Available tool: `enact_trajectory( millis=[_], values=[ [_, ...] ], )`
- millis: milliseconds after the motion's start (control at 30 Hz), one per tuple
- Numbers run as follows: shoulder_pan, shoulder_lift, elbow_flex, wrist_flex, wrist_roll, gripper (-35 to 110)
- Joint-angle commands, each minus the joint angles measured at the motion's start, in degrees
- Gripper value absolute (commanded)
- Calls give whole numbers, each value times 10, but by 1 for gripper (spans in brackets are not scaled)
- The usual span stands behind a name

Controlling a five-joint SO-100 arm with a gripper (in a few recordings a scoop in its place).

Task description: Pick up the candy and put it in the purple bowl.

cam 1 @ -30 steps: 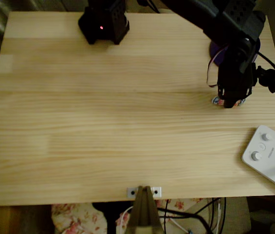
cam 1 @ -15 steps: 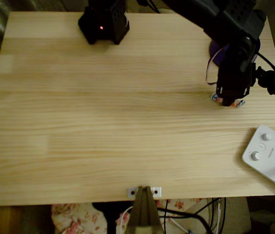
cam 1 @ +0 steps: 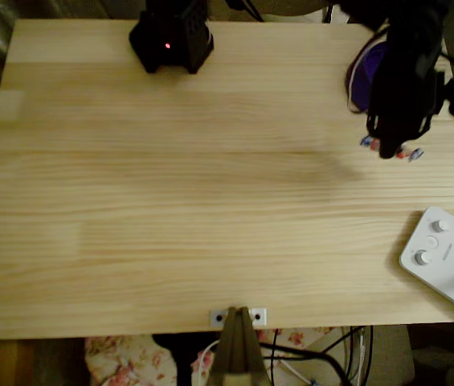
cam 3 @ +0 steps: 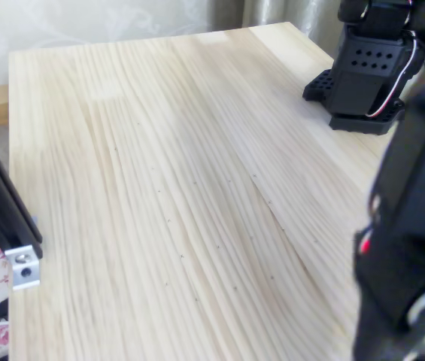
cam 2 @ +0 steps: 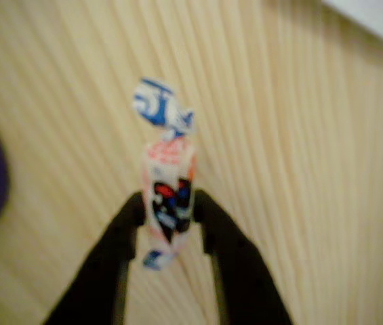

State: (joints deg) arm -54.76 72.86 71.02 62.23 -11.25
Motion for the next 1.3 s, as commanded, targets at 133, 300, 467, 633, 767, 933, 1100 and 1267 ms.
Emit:
enact_trajectory(
  millis=[133,300,467,633,767,933,1100,1267],
  values=[
    [-78,191,10,52,20,10],
    [-150,235,23,69,36,10],
    [-210,221,4,74,42,10],
    [-258,183,-24,66,47,10],
    [-261,143,-30,47,47,10],
    [-234,120,-21,30,43,10],
    [-210,115,-17,20,33,10],
    [-200,127,-15,25,31,11]
  ],
)
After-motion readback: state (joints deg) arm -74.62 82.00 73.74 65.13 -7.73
